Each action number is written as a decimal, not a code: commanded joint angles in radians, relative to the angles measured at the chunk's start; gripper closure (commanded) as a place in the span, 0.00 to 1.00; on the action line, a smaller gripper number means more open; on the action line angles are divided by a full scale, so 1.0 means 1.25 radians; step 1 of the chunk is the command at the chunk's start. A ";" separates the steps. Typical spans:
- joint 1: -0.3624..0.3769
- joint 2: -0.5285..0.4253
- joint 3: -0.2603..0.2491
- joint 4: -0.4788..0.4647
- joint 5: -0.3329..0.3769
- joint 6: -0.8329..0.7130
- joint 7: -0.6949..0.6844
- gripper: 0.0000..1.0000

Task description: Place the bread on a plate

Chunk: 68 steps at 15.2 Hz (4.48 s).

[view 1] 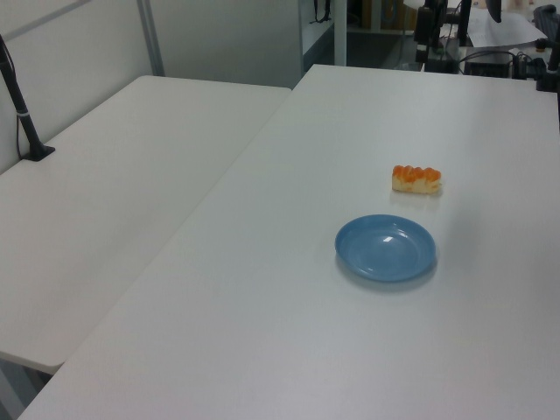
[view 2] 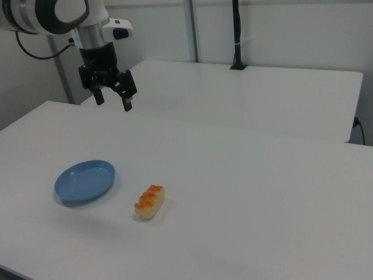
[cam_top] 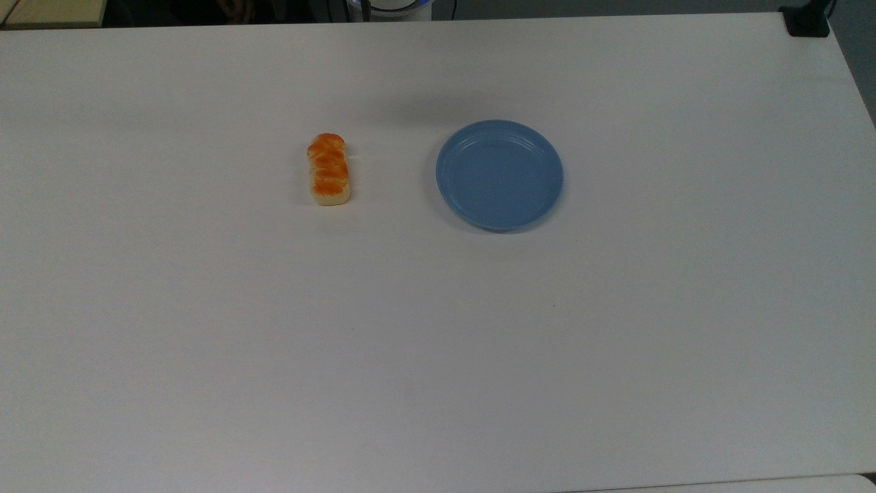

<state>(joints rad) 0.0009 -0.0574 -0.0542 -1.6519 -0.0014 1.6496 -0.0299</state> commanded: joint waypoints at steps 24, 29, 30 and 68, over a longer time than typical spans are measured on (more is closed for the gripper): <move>-0.007 0.001 0.002 0.005 -0.046 -0.029 -0.026 0.00; -0.009 -0.003 0.002 0.002 -0.041 -0.037 -0.035 0.00; -0.009 -0.003 0.002 0.000 -0.041 -0.037 -0.039 0.00; -0.047 0.140 0.003 -0.426 -0.064 0.565 -0.075 0.00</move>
<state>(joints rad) -0.0687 0.1182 -0.0493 -2.1738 -0.0629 2.3434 -0.1104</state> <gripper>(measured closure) 0.000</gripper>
